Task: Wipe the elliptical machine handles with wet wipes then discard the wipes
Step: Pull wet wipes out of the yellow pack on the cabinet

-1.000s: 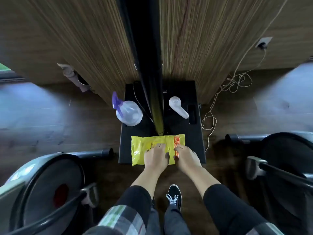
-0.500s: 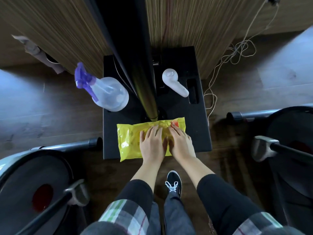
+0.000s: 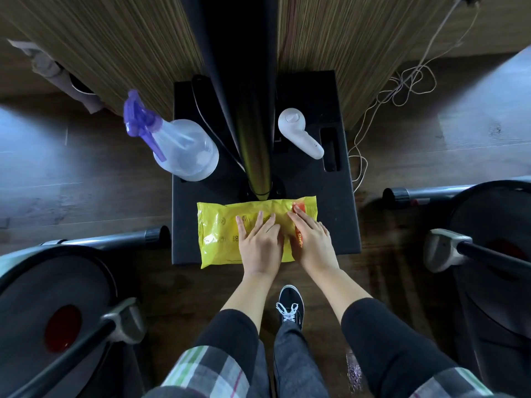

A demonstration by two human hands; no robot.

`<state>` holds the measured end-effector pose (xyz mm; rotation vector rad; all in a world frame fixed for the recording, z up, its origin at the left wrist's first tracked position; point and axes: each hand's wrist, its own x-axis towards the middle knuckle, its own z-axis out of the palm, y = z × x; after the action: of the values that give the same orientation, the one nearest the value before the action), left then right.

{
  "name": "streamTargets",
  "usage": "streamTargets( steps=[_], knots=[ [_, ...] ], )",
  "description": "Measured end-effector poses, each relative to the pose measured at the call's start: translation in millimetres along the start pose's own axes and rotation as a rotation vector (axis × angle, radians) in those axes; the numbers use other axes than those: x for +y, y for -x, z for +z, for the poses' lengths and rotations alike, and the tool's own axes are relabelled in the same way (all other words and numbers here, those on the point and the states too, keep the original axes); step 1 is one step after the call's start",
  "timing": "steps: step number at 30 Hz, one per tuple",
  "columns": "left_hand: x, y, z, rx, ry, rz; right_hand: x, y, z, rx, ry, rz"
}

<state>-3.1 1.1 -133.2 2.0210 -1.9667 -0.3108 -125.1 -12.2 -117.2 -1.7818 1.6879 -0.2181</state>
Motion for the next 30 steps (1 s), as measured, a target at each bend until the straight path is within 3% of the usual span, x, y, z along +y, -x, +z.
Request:
streamTargets(
  steps=[4, 10, 16, 20, 30],
  knots=[
    [-1, 7, -5, 0.098, 0.065, -0.096, 0, 3, 4, 0.039, 0.001, 0.021],
    [-31, 19, -28, 0.159, 0.153, -0.428, -5, 6, 5, 0.024, -0.013, 0.090],
    [-11, 7, -30, 0.003, 0.088, -0.163, -9, 9, 16, 0.073, -0.097, 0.125],
    [7, 2, -20, -0.123, 0.036, -0.122, -3, 11, 16, 0.113, -0.116, 0.100],
    [-5, 7, -20, 0.018, 0.006, -0.229, -2, 10, 11, 0.060, -0.057, 0.110]
  ],
)
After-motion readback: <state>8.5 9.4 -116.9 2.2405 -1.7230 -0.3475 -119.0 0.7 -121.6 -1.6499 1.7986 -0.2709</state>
